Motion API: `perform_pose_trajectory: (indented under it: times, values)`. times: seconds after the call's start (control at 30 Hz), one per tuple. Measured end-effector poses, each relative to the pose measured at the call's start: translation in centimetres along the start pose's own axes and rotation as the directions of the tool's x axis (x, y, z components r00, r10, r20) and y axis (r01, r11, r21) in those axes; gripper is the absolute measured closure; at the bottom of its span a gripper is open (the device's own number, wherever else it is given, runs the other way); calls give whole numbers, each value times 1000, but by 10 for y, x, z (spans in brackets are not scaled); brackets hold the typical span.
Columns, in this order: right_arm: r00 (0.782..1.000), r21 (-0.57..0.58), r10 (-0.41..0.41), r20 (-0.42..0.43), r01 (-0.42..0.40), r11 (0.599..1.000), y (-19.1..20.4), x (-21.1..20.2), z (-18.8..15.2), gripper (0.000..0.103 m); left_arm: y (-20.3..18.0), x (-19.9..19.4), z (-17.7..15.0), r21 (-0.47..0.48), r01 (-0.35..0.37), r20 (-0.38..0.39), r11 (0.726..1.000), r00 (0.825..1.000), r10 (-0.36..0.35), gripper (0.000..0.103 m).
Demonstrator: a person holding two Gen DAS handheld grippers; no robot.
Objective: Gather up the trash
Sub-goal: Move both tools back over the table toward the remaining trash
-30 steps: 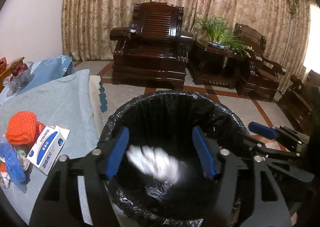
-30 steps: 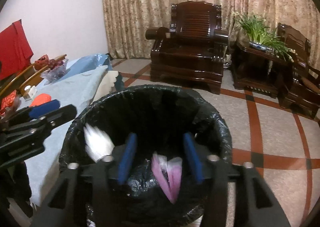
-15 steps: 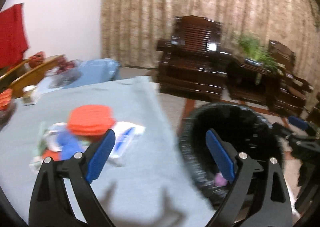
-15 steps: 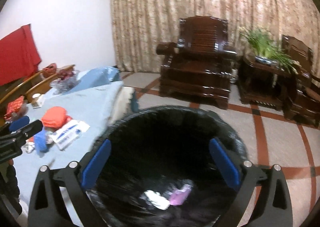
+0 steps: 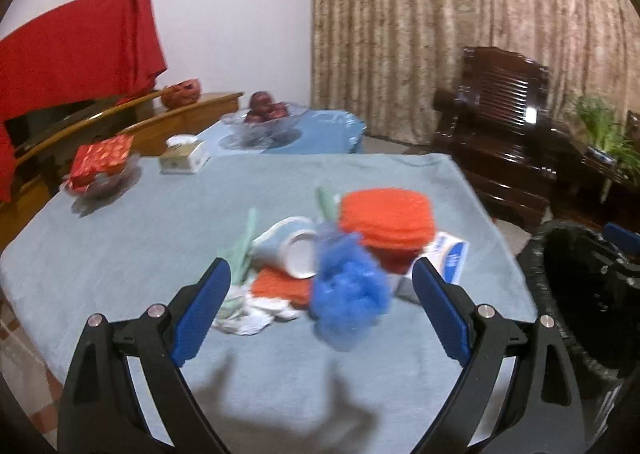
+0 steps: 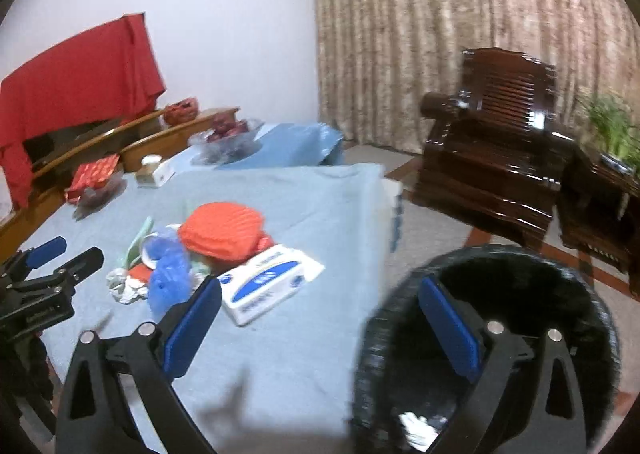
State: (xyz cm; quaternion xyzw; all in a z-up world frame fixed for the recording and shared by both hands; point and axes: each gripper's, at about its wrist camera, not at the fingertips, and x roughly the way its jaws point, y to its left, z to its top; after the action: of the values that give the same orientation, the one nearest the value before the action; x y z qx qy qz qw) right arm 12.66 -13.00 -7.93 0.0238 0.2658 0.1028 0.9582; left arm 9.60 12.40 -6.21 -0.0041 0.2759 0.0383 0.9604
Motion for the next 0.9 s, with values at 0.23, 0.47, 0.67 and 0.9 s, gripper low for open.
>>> perform_pose_trajectory:
  times: [0.23, 0.47, 0.67, 0.9]
  values:
    - [998, -21, 20, -67, -21, 1000, 44, 56, -5, 6, 22, 26, -10, -13, -45, -33, 999, 998, 45, 13]
    - [991, -29, -4, -132, 0, 1000, 67, 103, -11, 6, 36, 46, -13, -16, -64, -44, 998, 997, 63, 13]
    - [984, -41, -44, -170, 38, 998, 74, 130, -16, 6, 43, 63, -15, -23, -72, -57, 997, 996, 71, 13]
    - [981, -68, -61, -186, 49, 996, 74, 139, -15, 6, 40, 75, -17, -25, -64, -71, 998, 996, 62, 13]
